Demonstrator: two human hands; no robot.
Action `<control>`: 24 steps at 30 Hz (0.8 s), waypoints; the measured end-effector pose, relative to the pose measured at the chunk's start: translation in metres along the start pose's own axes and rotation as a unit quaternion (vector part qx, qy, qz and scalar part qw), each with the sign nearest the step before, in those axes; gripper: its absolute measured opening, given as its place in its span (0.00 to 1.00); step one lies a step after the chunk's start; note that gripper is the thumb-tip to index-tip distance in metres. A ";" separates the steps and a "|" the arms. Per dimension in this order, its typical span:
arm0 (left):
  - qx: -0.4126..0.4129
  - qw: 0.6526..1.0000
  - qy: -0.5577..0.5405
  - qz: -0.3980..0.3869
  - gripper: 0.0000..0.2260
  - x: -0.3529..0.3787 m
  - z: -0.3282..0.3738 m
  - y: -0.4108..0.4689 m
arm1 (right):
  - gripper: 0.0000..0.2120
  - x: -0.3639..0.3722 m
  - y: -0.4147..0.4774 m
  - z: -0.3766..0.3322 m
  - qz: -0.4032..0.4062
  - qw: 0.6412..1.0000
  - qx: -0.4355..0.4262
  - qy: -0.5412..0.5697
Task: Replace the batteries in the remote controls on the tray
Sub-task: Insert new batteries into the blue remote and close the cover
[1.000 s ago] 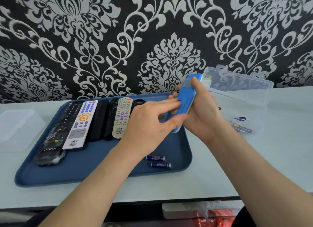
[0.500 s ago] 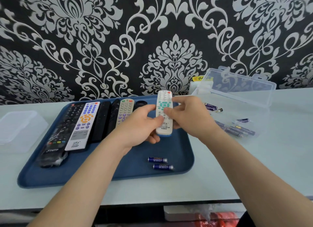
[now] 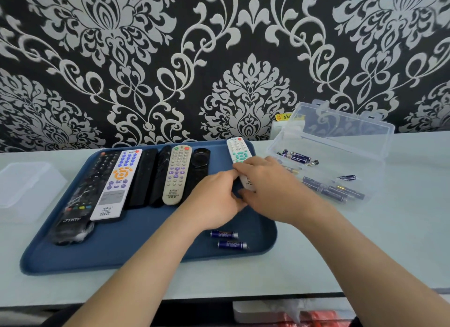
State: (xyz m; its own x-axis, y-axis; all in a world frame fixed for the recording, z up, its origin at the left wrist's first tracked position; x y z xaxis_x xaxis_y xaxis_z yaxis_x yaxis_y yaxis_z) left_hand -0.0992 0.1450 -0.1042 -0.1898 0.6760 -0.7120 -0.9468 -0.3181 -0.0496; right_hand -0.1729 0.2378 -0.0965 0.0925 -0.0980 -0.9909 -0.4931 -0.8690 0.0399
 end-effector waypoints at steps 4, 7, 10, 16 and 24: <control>0.013 1.000 -0.025 -0.005 0.13 -0.005 -0.001 0.000 | 0.14 -0.002 0.001 0.001 0.005 0.998 0.016 -0.054; 0.024 1.000 0.005 -0.017 0.11 -0.018 -0.003 -0.008 | 0.12 -0.002 0.002 -0.003 0.019 0.995 0.031 -0.088; 0.030 0.994 0.054 -0.089 0.10 -0.020 -0.003 -0.023 | 0.15 -0.008 0.000 -0.004 0.036 0.995 0.030 -0.085; 0.081 0.985 0.125 -0.092 0.13 -0.007 -0.009 -0.040 | 0.13 -0.018 -0.019 -0.016 -0.045 0.994 -0.045 0.091; 0.087 0.959 0.265 -0.042 0.08 -0.006 -0.001 -0.051 | 0.05 0.004 -0.031 -0.022 -0.189 0.956 -0.018 0.224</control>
State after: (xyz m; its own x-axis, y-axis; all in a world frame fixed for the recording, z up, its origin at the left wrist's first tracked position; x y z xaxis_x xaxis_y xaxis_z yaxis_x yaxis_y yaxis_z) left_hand -0.0495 0.1562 -0.0986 0.0044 0.2465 -0.9691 -0.9908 -0.1297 -0.0375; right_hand -0.1376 0.2537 -0.0988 0.6234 0.0352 -0.7811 -0.3220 -0.8988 -0.2974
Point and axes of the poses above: each hand's wrist, its own y-axis towards the middle knuckle, its own x-axis out of the palm, z = x × y, the point moved 3 cm from there along y, towards the middle knuckle, and after that the axes turned 9 degrees about -y, right-handed, at the moved point
